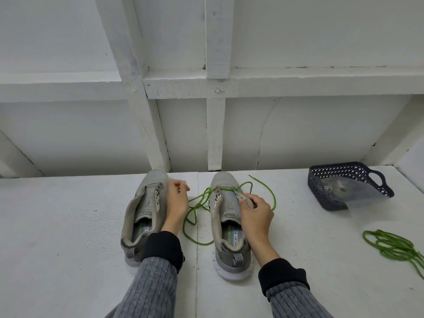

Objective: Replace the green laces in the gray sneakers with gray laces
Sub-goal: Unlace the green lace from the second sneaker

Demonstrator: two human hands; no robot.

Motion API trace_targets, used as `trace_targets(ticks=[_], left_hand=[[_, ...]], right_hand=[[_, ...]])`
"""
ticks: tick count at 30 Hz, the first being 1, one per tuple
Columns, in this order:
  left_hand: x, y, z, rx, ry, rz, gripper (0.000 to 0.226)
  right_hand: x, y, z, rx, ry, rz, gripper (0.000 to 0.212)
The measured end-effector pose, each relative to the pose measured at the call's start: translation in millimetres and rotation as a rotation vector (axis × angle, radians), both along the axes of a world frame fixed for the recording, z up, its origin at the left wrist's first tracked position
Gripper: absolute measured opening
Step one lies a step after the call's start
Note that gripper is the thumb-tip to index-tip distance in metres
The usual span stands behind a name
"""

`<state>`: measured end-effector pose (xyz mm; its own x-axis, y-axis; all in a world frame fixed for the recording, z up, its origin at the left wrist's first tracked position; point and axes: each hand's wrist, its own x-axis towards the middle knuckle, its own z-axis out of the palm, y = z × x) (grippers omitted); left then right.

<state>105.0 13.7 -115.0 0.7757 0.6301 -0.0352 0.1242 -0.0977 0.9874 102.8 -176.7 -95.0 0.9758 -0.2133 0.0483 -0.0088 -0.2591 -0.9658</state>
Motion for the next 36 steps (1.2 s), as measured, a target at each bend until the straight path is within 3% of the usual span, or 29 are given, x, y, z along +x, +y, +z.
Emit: trace_targets(ticks=[5,9,11,15,17,19,22,24,26,29,34,36], left_hand=[[8,-16,0,0.355,0.026,-0.346,0.002],[15,-19,-4,0.615,0.130,-0.317,0.009],[14,-21,-1,0.523,0.086,-0.238,0.011],[5,-19,5,0.122,0.049,0.208,0.007],[1,-12,1,0.099,0.078,0.270,0.006],[-1,-9,-3,0.255,0.063,0.131,0.011],[3,-10,-8,0.656,0.046,-0.153,0.033],[8,-15,-10,0.860,0.038,-0.268,0.030],[12,-19,-9,0.904,0.034,-0.274,0.018],[11,-21,-9,0.844,0.018,-0.211,0.012],[4,-24,-1,0.158,-0.005,0.148,0.008],[2,-21,-1,0.135,0.052,0.182,0.006]], right_hand=[[0,0,-1,0.005,0.006,0.001,0.016],[1,1,-1,0.005,0.008,0.005,0.017],[1,0,-2,0.003,0.005,0.004,0.017],[0,0,-3,0.015,0.006,0.001,0.016],[0,0,-3,0.013,0.004,-0.001,0.017],[0,0,-3,0.017,0.007,-0.006,0.016],[0,0,-3,0.026,0.016,-0.008,0.016],[0,0,-2,0.028,0.021,-0.008,0.016],[0,0,-1,0.025,0.024,-0.008,0.017],[0,1,-1,0.021,0.015,-0.005,0.017],[-1,0,-1,0.021,0.006,-0.008,0.015],[-1,-1,-1,0.017,0.007,-0.007,0.015]])
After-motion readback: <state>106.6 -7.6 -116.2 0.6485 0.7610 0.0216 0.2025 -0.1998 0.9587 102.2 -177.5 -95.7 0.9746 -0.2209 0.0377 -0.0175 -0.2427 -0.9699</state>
